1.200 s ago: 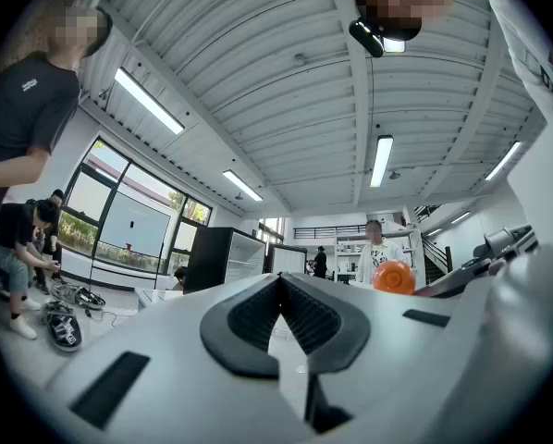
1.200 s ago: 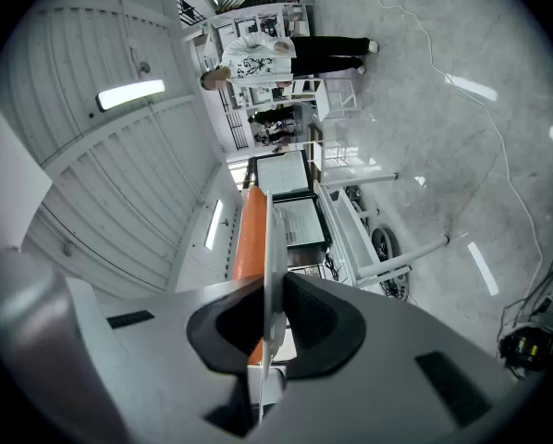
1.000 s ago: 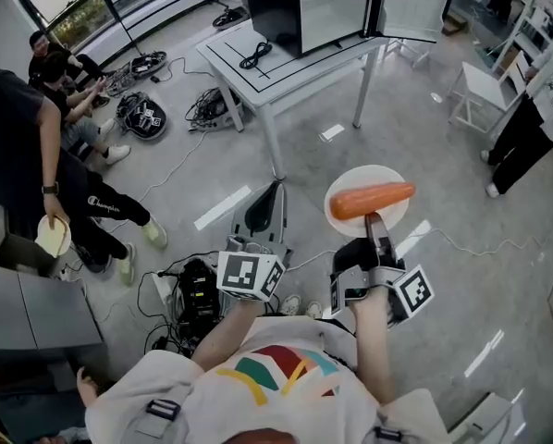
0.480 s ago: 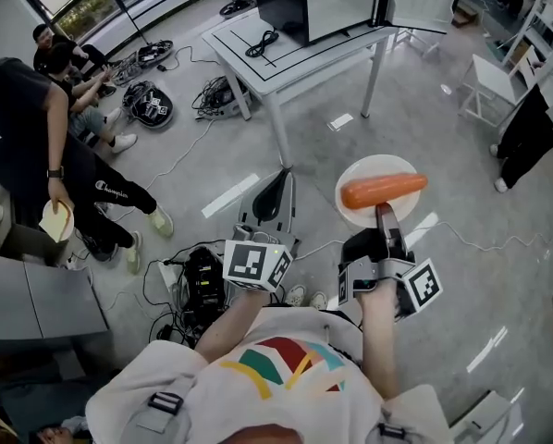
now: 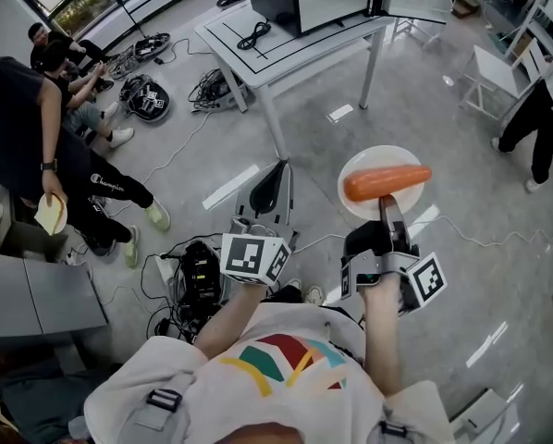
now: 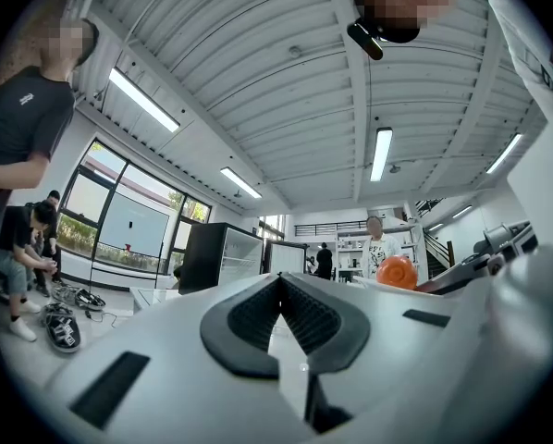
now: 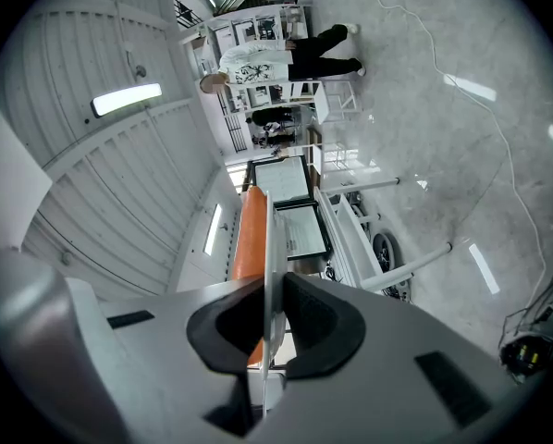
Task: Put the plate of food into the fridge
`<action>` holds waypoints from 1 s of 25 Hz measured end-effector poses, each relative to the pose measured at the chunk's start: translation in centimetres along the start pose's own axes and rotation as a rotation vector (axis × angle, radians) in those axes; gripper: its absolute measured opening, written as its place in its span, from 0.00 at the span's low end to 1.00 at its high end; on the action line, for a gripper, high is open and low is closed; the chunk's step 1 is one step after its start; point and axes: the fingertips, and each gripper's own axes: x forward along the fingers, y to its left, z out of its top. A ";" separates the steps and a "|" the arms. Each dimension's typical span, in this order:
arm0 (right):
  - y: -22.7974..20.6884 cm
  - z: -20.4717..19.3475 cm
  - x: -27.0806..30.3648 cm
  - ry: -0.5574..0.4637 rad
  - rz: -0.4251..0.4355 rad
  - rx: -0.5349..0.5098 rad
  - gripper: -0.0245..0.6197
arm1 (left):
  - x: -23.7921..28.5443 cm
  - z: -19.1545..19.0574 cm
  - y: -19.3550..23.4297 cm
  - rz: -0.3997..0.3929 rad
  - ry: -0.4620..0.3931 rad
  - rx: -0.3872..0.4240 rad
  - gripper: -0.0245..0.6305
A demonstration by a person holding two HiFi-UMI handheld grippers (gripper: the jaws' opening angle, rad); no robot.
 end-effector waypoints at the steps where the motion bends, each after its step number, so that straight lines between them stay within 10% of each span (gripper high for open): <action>1: 0.0 0.6 0.2 0.001 -0.002 -0.003 0.06 | 0.4 -0.1 -0.2 0.003 0.000 -0.001 0.04; 12: -1.1 4.0 5.6 0.010 -0.035 0.003 0.06 | 5.7 -1.7 1.4 0.038 0.005 0.001 0.04; 25: -0.7 8.4 27.5 0.039 -0.067 -0.067 0.06 | 27.3 -5.3 9.5 0.024 0.009 -0.031 0.04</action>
